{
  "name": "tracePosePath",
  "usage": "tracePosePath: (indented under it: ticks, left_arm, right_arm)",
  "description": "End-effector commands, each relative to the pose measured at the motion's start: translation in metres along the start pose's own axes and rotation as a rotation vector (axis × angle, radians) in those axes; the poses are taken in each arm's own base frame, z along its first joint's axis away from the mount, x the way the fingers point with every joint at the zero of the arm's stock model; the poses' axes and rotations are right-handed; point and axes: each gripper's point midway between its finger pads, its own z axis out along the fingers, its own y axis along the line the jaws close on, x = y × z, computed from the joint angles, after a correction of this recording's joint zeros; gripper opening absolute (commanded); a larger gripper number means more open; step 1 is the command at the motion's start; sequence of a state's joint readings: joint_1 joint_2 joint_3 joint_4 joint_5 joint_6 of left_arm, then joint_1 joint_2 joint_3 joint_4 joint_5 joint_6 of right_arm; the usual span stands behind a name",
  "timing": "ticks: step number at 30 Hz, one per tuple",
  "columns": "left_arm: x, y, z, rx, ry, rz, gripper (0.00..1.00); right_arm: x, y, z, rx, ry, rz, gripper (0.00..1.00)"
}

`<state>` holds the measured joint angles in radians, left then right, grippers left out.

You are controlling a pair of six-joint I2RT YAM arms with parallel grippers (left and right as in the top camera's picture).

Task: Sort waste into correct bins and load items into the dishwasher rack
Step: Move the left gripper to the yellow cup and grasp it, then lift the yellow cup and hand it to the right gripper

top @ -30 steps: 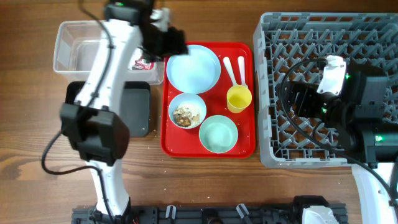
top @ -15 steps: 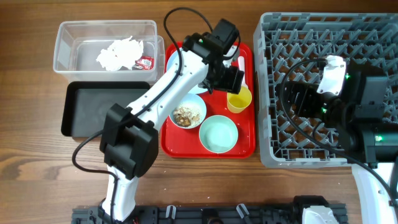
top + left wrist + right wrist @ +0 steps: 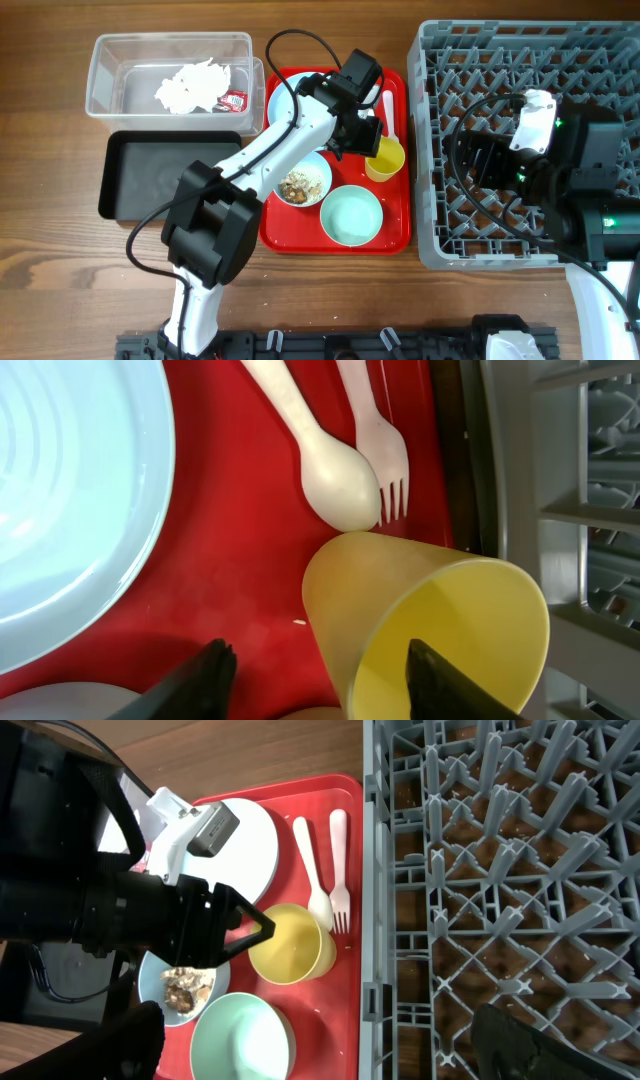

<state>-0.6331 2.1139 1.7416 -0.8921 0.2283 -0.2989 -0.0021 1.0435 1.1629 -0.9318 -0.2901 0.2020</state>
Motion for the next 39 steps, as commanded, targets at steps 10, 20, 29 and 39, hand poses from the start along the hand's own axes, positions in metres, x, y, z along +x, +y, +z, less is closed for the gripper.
tracePosePath:
  ticks: [10,20,29,39]
  left_arm:
    - [0.006,-0.004,0.026,-0.013,0.02,0.017,0.23]
    - [-0.026,0.01,-0.058,0.291,-0.004,-0.178,0.04]
    - [-0.04,0.015,-0.201,1.135,-0.011,-0.201,0.04]
    - [-0.028,-0.008,-0.213,1.245,0.079,-0.214,0.04]
  right_arm:
    - [-0.006,0.003,-0.004,-0.002,-0.014,0.003,1.0]
    - [-0.006,0.026,-0.005,-0.136,-0.006,-0.009,1.0]
    - [-0.023,0.103,0.006,-0.691,0.017,-0.145,1.0]
    - [-0.049,0.129,0.02,-1.013,-0.034,-0.259,1.0]
